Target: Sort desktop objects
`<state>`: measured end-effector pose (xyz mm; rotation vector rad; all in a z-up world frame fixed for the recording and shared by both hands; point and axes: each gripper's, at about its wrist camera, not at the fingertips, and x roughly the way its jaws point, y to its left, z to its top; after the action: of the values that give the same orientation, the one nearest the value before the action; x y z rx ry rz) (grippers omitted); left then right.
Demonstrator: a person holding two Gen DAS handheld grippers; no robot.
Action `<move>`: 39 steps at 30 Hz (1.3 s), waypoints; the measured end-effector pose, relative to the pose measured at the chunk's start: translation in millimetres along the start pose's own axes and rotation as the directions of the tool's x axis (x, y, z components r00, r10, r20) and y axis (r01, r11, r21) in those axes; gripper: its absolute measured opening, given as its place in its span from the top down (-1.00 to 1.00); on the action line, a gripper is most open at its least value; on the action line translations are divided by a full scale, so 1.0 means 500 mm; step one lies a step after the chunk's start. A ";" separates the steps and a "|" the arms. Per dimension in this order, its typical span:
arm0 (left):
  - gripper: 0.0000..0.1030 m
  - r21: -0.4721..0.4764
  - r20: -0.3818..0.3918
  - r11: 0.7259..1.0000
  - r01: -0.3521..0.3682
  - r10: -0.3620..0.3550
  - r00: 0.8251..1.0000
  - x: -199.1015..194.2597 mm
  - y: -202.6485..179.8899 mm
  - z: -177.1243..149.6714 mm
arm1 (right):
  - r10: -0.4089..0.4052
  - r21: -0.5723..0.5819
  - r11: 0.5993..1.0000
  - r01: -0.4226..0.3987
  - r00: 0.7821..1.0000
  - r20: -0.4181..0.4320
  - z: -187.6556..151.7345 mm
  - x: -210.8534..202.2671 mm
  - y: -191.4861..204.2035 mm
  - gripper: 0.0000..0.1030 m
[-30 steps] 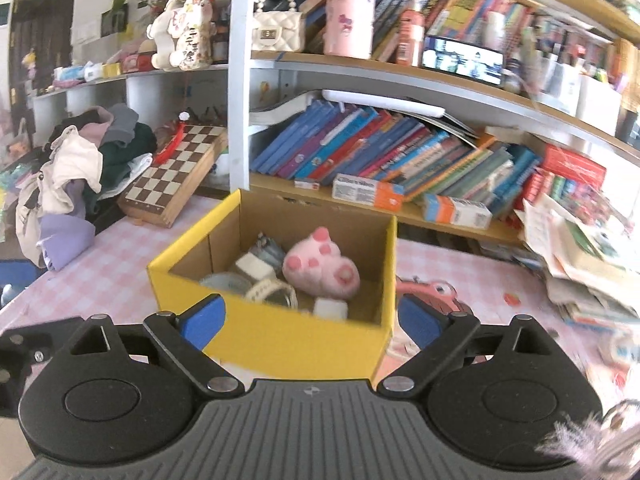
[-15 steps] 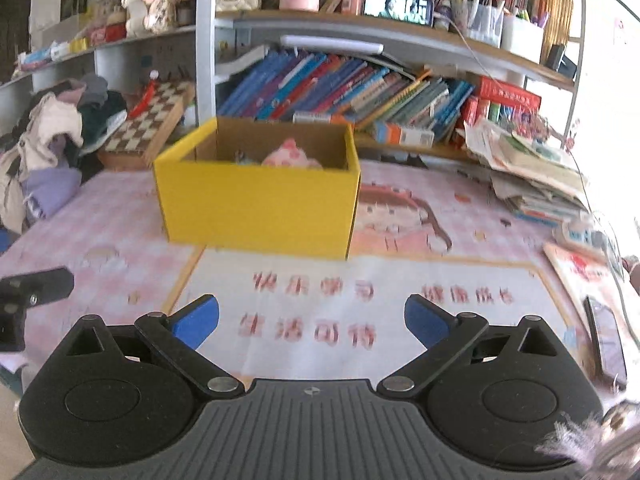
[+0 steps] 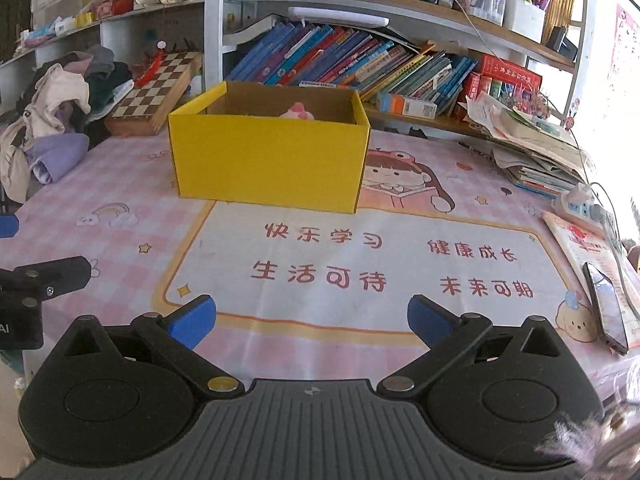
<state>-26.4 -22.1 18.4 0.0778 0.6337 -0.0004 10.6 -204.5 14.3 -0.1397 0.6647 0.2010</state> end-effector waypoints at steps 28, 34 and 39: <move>-1.00 0.029 -0.093 0.998 0.059 -0.056 0.994 0.004 -0.028 -0.037 | 0.014 0.006 1.000 -0.014 0.997 -0.073 -0.033 -0.008 -0.002 -1.00; -1.00 0.030 -0.095 0.998 0.054 -0.051 0.994 0.003 -0.028 -0.037 | 0.018 0.004 1.000 -0.018 0.997 -0.074 -0.033 -0.009 0.000 -1.00; -1.00 0.028 -0.099 0.998 0.053 -0.050 0.994 0.003 -0.026 -0.036 | 0.022 0.000 1.000 -0.022 0.997 -0.076 -0.033 -0.009 0.004 -1.00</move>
<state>-36.0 -33.6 1.8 0.0915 0.7344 -0.0558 -2.9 -206.3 4.1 -0.1419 0.7417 0.2178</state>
